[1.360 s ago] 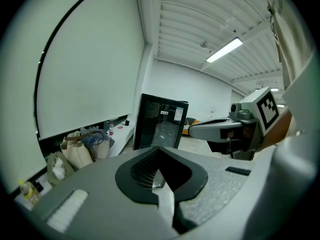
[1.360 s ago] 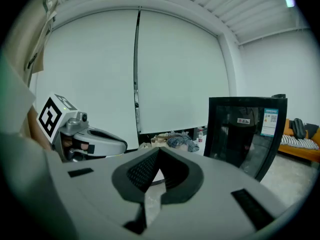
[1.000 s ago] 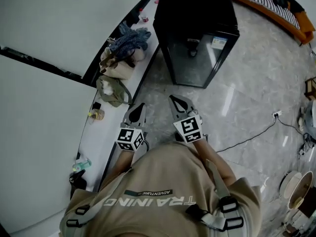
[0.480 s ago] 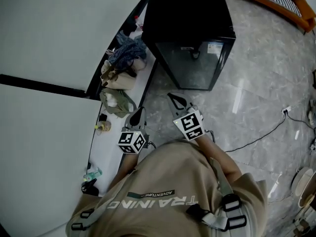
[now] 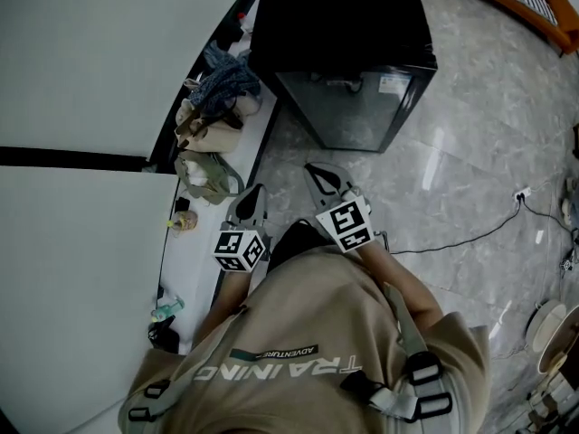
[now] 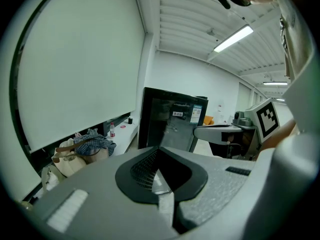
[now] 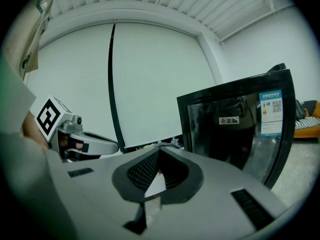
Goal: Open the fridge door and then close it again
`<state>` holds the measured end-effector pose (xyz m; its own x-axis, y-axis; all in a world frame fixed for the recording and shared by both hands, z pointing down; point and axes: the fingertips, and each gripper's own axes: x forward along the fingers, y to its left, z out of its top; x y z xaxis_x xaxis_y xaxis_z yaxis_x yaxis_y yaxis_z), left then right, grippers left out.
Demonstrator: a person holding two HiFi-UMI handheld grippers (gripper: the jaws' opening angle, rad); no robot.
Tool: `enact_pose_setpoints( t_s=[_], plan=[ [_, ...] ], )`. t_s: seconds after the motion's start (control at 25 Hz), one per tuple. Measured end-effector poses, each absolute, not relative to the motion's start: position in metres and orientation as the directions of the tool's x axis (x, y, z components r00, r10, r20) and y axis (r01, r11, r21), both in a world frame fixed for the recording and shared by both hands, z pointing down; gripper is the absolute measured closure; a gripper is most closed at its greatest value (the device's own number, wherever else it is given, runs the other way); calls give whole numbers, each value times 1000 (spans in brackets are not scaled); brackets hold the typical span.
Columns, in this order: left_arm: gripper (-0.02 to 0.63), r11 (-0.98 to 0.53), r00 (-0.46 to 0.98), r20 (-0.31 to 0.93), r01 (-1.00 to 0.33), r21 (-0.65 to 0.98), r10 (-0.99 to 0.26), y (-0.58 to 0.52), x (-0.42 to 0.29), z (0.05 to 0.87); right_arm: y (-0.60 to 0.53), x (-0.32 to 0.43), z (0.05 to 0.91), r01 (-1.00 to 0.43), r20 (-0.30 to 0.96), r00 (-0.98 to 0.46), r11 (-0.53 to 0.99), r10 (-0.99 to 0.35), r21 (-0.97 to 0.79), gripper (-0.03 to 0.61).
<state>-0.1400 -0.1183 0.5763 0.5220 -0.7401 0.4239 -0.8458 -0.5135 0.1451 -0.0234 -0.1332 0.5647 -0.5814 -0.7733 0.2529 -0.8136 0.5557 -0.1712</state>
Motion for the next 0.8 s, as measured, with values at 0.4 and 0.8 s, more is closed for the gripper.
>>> enact_pose_setpoints(
  t_s=[0.4,0.8],
  plan=[
    [614,-525,545,437,-832,180,-716,-142,-146,587,-148,-27,582,-829,304,-559,529,-772,-181,583],
    [614,-610,628,375,-771,184,-682,-219,-150,574,-216,-45,561,-863,309,-504,482,-807,-149,583]
  ],
)
